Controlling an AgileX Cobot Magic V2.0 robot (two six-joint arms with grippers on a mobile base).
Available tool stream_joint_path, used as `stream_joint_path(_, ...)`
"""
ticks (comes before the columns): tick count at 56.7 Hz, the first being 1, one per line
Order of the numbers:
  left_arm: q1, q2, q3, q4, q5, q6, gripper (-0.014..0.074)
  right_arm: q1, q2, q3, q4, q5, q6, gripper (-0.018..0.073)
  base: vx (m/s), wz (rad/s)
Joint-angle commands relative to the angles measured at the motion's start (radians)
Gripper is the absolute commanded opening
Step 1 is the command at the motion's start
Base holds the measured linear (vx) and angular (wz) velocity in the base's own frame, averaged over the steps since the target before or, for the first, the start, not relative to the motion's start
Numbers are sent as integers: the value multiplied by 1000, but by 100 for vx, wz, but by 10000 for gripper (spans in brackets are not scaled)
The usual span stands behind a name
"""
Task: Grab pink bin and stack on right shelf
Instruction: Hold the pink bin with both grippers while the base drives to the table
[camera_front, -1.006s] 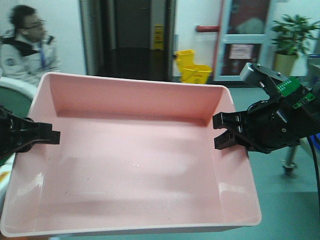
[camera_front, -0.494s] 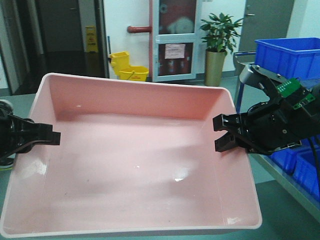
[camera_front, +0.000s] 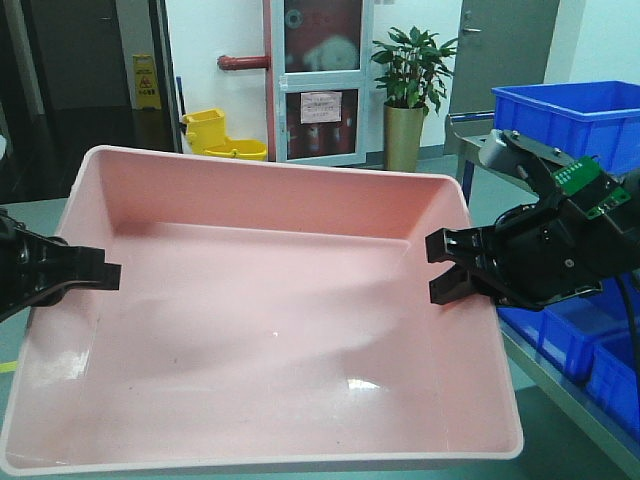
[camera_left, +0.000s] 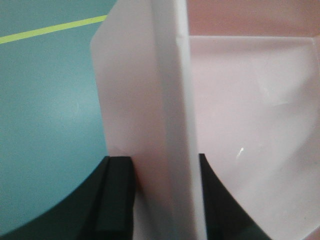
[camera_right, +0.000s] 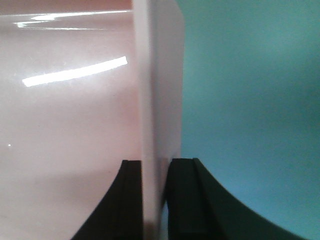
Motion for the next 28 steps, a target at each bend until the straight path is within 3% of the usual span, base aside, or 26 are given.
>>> stream_joint_path(1, 3, -39, -34, -9, -87, 11, -5, -21, -38, -32, -41, -82, -1, -8, 45, -1)
stream_joint_path(28, 3, -39, -34, -9, -87, 11, -5, -21, -38, -32, -41, -83, -1, -8, 47, -11)
